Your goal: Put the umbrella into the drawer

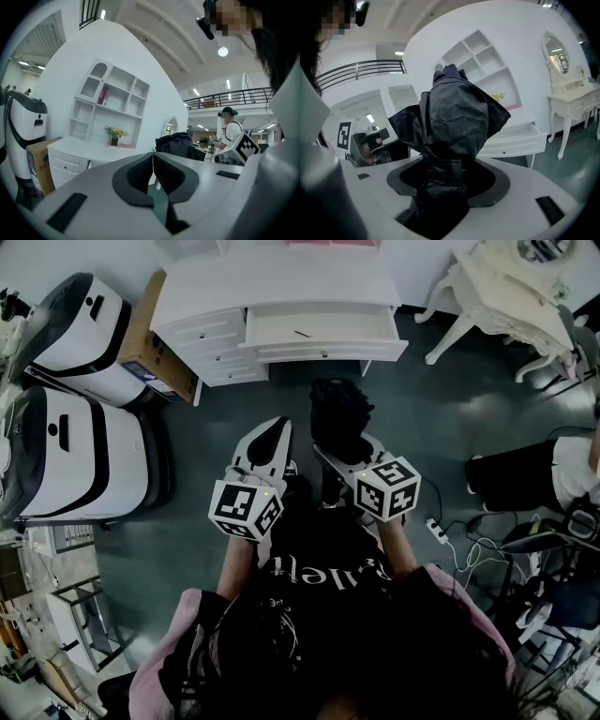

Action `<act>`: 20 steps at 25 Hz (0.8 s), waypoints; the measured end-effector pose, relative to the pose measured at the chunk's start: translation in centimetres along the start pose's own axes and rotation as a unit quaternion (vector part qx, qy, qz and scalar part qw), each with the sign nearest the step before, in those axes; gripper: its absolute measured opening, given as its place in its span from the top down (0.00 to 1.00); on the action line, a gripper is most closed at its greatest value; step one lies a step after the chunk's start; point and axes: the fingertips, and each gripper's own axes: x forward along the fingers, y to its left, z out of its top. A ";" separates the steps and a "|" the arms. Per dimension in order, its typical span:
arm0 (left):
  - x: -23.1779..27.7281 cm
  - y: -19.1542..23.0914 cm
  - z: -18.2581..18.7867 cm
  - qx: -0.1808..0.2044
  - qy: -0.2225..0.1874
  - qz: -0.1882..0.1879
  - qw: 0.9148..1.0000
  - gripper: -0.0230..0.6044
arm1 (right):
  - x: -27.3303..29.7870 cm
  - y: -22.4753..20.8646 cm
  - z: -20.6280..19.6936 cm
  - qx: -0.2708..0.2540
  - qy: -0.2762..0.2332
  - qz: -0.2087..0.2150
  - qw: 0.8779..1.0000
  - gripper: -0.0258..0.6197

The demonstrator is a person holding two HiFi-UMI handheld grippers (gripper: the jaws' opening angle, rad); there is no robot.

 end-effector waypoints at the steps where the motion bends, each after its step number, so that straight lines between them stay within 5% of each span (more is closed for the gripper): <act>1: 0.1 -0.1 0.0 0.000 0.001 0.001 1.000 0.94 | -0.1 -0.1 0.0 -0.001 0.000 0.000 1.000 0.52; 20: 1.9 -1.5 -1.4 -0.006 0.016 0.014 1.000 0.94 | -1.6 -1.9 -0.7 -0.006 0.014 0.013 1.000 0.52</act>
